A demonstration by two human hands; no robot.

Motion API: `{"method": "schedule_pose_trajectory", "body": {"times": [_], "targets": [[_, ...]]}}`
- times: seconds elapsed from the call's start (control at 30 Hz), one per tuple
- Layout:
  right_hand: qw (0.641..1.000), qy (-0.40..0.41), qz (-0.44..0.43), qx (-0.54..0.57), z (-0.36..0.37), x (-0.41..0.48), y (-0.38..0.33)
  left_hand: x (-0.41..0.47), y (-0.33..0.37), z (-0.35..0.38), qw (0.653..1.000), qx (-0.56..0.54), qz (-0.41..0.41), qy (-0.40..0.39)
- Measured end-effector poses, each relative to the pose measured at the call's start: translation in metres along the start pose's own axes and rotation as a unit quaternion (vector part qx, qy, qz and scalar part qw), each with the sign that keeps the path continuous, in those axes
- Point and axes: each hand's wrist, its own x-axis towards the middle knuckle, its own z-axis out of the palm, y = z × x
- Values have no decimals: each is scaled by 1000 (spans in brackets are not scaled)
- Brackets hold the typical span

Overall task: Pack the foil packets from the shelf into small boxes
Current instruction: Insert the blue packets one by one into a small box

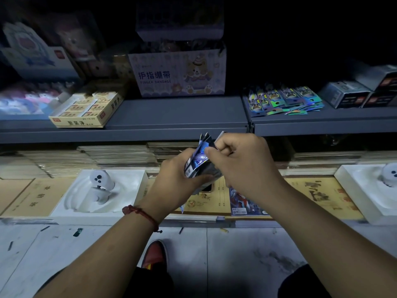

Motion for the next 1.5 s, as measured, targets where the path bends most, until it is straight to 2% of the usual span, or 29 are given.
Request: {"method": "schedule_pose_trajectory", "body": {"times": [0.13,0.27,0.37,0.5,0.57,0.73,0.87,1.03,1.27,1.5], "targets": [[996,84,-5,15,-3,6,3,3,-5,-1,1000,25,-13,2],[983,159,13,93,-10,9,6,5,-8,-1,999,34,-16,-3],[986,121,31,109,-7,6,7,7,-6,2,1000,28,-6,-7],[995,65,42,65,-3,4,9,8,0,8,1000,15,-9,-18],[993,84,43,71,-7,6,9,10,1,9,1000,13,-13,-14],[970,140,71,187,-28,10,8,11,-1,7,1000,9,-20,-17],[953,185,71,229,-39,11,14,11,-2,4,999,-22,-22,-19],[940,256,39,220,-50,15,22,12,-1,-1,999,-30,-6,-14],[958,241,6,158,-49,11,23,14,-2,-2,999,30,14,-6],[969,225,-7,103,-44,11,26,15,-1,0,1000,7,1,31]]}}
